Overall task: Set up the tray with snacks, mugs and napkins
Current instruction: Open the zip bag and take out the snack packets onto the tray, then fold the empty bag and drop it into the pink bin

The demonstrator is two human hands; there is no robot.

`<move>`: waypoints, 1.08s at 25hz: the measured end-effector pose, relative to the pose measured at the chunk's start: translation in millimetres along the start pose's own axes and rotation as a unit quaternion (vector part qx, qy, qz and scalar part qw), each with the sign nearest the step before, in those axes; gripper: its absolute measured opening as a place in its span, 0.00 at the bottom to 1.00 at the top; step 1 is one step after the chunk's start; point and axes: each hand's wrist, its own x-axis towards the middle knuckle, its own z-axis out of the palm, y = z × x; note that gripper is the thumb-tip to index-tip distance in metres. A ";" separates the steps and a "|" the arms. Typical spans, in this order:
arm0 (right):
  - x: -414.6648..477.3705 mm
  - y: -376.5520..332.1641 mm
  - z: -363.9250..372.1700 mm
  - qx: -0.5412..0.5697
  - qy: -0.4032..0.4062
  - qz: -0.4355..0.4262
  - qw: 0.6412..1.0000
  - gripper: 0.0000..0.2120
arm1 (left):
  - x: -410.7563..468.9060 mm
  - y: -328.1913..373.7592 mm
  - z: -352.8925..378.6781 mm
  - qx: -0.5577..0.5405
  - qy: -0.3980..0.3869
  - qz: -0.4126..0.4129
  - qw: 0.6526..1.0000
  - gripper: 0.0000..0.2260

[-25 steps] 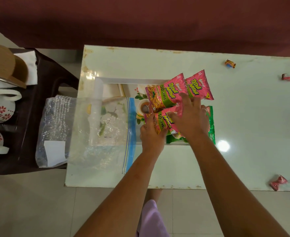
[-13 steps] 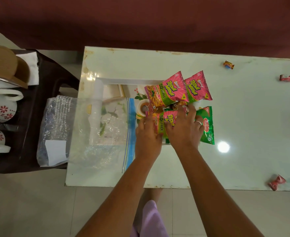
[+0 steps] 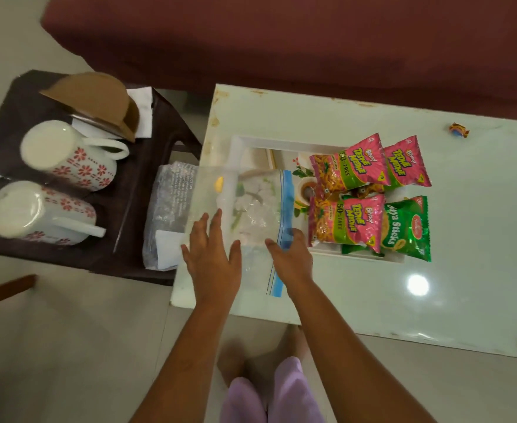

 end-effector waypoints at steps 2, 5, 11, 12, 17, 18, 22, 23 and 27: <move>3.5 -9.1 1.1 0.081 0.016 0.031 0.996 0.14 | -4.0 -7.5 -4.2 0.002 -0.027 0.010 1.000 0.27; -3.9 -19.4 -2.2 0.108 0.017 0.014 0.994 0.10 | -11.7 -11.1 -18.9 -0.005 -0.048 0.013 0.999 0.27; -81.4 -80.1 -38.6 -0.005 0.022 -0.230 0.973 0.13 | -18.4 11.0 -95.6 -0.026 -0.036 0.096 0.994 0.32; -95.1 -91.1 -51.0 -0.039 0.013 -0.286 0.957 0.15 | -18.1 18.4 -110.7 -0.029 -0.034 0.120 0.992 0.37; -193.4 -147.0 -122.0 -0.122 -0.070 -0.451 0.882 0.20 | -29.6 78.3 -191.5 -0.036 -0.097 0.272 0.957 0.56; -212.2 -154.8 -133.3 -0.115 -0.069 -0.472 0.871 0.20 | -39.3 93.6 -199.1 -0.090 -0.158 0.299 0.937 0.55; -269.9 -157.0 -168.4 -0.050 -0.004 -0.526 0.849 0.16 | -86.5 143.5 -197.1 -0.287 -0.230 0.308 0.877 0.30; -280.4 -149.2 -177.1 -0.035 0.031 -0.524 0.851 0.14 | -97.9 155.0 -195.2 -0.315 -0.219 0.301 0.873 0.24; -314.0 -95.8 -214.9 -0.181 0.182 -0.417 0.872 0.30 | -138.6 204.9 -196.3 -0.429 -0.185 0.209 0.859 0.26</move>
